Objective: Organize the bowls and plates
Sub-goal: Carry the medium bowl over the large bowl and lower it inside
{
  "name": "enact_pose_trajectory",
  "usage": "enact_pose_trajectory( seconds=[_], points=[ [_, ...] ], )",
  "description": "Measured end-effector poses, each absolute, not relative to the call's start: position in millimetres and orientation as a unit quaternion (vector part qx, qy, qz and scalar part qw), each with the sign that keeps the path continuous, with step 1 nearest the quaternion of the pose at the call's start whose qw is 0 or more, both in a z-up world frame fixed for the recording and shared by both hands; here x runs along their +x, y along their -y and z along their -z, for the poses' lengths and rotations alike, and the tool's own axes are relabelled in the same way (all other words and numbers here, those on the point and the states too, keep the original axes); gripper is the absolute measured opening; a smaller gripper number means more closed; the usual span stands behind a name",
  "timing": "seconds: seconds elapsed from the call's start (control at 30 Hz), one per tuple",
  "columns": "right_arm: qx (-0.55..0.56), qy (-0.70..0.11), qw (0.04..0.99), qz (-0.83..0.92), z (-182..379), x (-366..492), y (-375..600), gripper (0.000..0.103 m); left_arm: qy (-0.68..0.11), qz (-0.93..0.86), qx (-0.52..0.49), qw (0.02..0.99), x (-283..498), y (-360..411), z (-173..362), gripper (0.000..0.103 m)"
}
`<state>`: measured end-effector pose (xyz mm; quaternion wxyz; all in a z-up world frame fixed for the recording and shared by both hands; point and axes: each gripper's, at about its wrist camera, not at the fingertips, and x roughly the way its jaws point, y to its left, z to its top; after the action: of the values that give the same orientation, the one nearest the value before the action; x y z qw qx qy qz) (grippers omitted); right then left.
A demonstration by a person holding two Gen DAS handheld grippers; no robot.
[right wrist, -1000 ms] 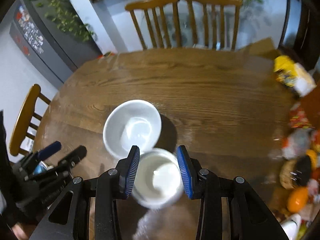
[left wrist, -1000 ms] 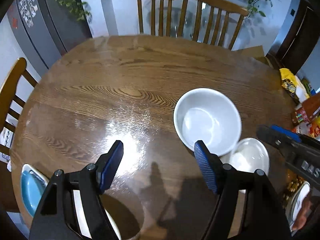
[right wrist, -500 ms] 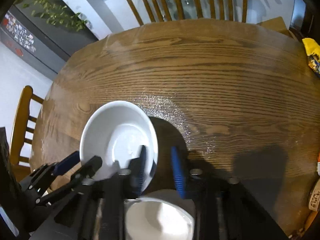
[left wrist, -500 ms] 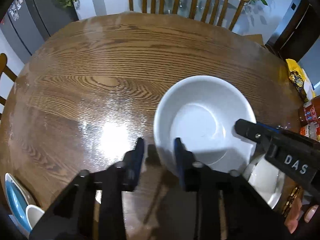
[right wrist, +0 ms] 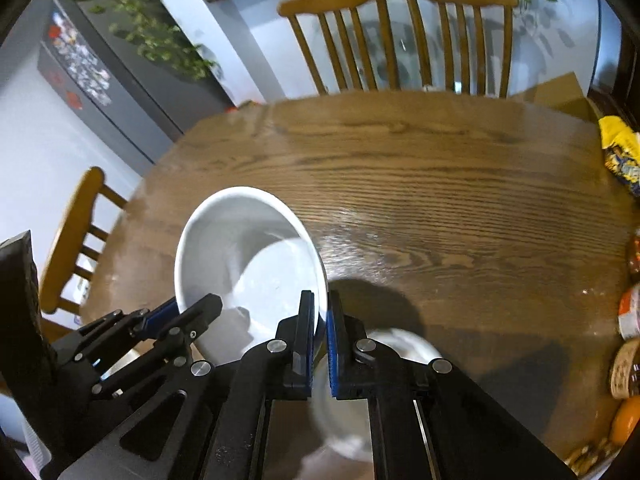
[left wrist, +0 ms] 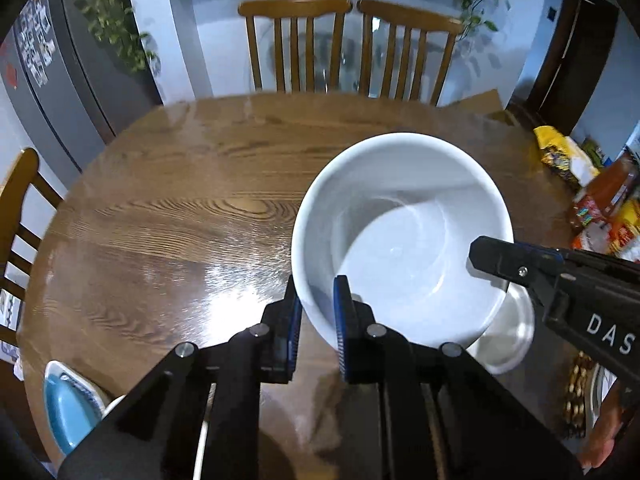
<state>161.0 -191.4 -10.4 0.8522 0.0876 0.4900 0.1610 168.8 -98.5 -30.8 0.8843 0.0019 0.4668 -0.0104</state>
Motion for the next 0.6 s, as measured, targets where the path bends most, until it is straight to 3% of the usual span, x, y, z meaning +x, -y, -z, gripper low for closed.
enact_pose_trajectory(
  seconds=[0.23, 0.6],
  points=[
    [0.091, -0.469, 0.860, -0.177, -18, 110, 172, 0.007, -0.434, 0.020, 0.013, 0.901, 112, 75, 4, 0.014],
    [0.083, -0.501, 0.832, -0.223, -1, 63, 108, 0.007, -0.457, -0.001, 0.016, 0.889, 48, 13, 13, 0.014]
  ],
)
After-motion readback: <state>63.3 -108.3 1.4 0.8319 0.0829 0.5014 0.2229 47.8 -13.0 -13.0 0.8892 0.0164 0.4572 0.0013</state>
